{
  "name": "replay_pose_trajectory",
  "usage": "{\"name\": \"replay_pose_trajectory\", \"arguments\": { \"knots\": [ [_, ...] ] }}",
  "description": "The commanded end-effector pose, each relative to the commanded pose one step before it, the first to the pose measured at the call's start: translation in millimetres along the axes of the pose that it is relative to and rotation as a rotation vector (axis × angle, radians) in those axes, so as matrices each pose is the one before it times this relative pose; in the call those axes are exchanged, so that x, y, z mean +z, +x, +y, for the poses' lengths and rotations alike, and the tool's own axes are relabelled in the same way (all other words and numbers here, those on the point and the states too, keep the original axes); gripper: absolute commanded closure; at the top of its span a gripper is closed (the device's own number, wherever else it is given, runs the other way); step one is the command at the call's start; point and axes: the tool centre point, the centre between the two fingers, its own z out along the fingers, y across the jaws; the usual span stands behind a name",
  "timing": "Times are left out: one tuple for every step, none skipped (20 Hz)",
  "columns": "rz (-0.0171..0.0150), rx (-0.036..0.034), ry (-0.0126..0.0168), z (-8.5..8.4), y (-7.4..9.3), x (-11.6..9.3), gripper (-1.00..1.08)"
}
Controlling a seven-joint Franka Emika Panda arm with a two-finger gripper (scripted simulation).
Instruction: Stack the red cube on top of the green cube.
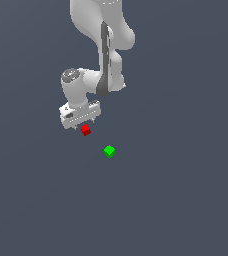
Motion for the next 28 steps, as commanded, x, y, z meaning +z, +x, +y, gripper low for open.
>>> {"name": "replay_pose_trajectory", "arguments": {
  "knots": [
    [0.00028,-0.00434,-0.00038,1.40,-0.75,0.51,-0.92],
    [0.00000,0.00000,0.00000,0.04,0.24,-0.02,-0.92],
    [-0.00019,0.00181,0.00018,-0.49,0.00,-0.14,-0.92],
    [0.00000,0.00000,0.00000,0.00,-0.01,0.27,-0.92],
    [0.00000,0.00000,0.00000,-0.01,-0.03,0.80,-0.92],
    [0.00000,0.00000,0.00000,-0.01,-0.05,1.32,-0.92],
    [0.00000,0.00000,0.00000,-0.02,-0.07,1.85,-0.92],
    [0.00000,0.00000,0.00000,-0.02,-0.08,2.37,-0.92],
    [0.00000,0.00000,0.00000,-0.02,-0.10,2.88,-0.92],
    [0.00011,-0.00068,-0.00006,-0.24,0.14,3.33,-0.92],
    [0.00000,0.00000,0.00000,-0.02,-0.13,3.88,-0.92],
    [0.00000,0.00000,0.00000,-0.01,-0.14,4.37,-0.92],
    [0.00000,0.00000,0.00000,0.01,-0.13,4.83,-0.92],
    [0.00010,-0.00068,-0.00007,-0.17,0.15,4.72,-0.92],
    [0.00000,0.00000,0.00000,0.07,-0.07,4.23,-0.92],
    [0.00000,0.00000,0.00000,0.09,-0.03,3.69,-0.92],
    [0.00000,0.00000,0.00000,0.11,0.00,3.17,-0.92],
    [0.00000,0.00000,0.00000,0.12,0.02,2.66,-0.92],
    [0.00010,-0.00068,-0.00006,-0.10,0.29,2.10,-0.92],
    [0.00000,0.00000,0.00000,0.11,0.04,1.66,-0.92],
    [0.00000,0.00000,0.00000,0.08,0.03,1.18,-0.92],
    [0.00000,0.00000,0.00000,0.05,0.02,0.71,-0.92],
    [0.00000,0.00000,0.00000,0.02,0.01,0.23,-0.92],
    [0.00000,0.00000,0.00000,0.00,0.00,0.00,1.08],
    [0.00000,0.00000,0.00000,0.00,0.00,0.00,1.08],
    [0.00000,0.00000,0.00000,0.00,0.00,0.00,1.08],
    [0.00000,0.00000,0.00000,0.00,0.00,0.00,1.08],
    [0.00000,0.00000,0.00000,0.00,0.00,0.00,1.08]
  ]
}}
